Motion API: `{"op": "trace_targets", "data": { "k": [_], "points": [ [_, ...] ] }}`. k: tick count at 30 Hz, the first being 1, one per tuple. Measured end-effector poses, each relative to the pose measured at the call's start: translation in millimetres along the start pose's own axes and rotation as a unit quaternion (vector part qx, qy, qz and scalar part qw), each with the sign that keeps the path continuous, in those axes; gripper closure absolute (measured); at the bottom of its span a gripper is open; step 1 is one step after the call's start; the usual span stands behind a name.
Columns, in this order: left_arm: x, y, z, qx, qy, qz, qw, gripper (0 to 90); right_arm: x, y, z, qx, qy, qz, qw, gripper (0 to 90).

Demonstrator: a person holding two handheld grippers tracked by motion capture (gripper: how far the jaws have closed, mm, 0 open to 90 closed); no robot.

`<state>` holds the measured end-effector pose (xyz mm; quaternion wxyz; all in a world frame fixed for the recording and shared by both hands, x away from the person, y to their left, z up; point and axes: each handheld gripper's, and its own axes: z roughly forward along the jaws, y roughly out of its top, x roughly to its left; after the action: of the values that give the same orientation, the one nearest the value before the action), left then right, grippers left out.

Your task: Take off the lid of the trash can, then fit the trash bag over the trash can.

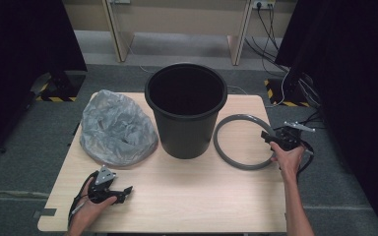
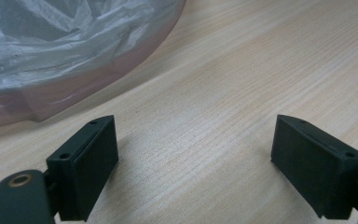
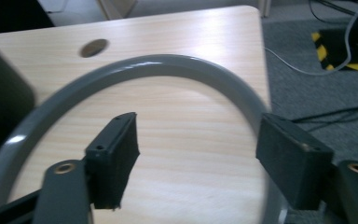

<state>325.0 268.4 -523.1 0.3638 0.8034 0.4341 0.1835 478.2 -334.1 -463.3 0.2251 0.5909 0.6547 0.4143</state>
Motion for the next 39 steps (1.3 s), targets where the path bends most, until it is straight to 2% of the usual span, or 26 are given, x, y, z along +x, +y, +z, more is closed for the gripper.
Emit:
{"op": "trace_targets", "data": {
  "k": [2,10,11,20,24,31,39],
  "points": [
    [0.0,0.0,0.0,0.0,0.0,0.0,1.0,13.5,8.5,-4.3,-5.9,-0.009,0.003,-0.006,0.9999,20.5],
    [0.0,0.0,0.0,0.0,0.0,0.0,1.0,13.5,47.2,-34.7,-24.4,-0.005,0.037,-0.044,0.9983,16.7],
    [0.0,0.0,0.0,0.0,0.0,0.0,1.0,13.5,47.2,-34.7,-24.4,-0.005,0.037,-0.044,0.9983,16.7],
    [0.0,0.0,0.0,0.0,0.0,0.0,1.0,13.5,78.8,-67.3,-37.6,0.018,0.063,-0.087,0.994,15.4],
    [0.0,0.0,0.0,0.0,0.0,0.0,1.0,13.5,90.0,-80.9,-40.5,0.028,0.066,-0.105,0.9919,15.4],
    [0.1,0.0,-0.1,0.0,0.0,0.0,1.0,13.6,104.6,-95.1,-50.1,0.036,0.076,-0.124,0.9887,15.4],
    [0.0,0.0,-0.1,0.0,0.0,0.0,1.0,13.5,106.9,-111.9,-57.5,0.05,0.079,-0.129,0.9871,15.4]
  ]
}}
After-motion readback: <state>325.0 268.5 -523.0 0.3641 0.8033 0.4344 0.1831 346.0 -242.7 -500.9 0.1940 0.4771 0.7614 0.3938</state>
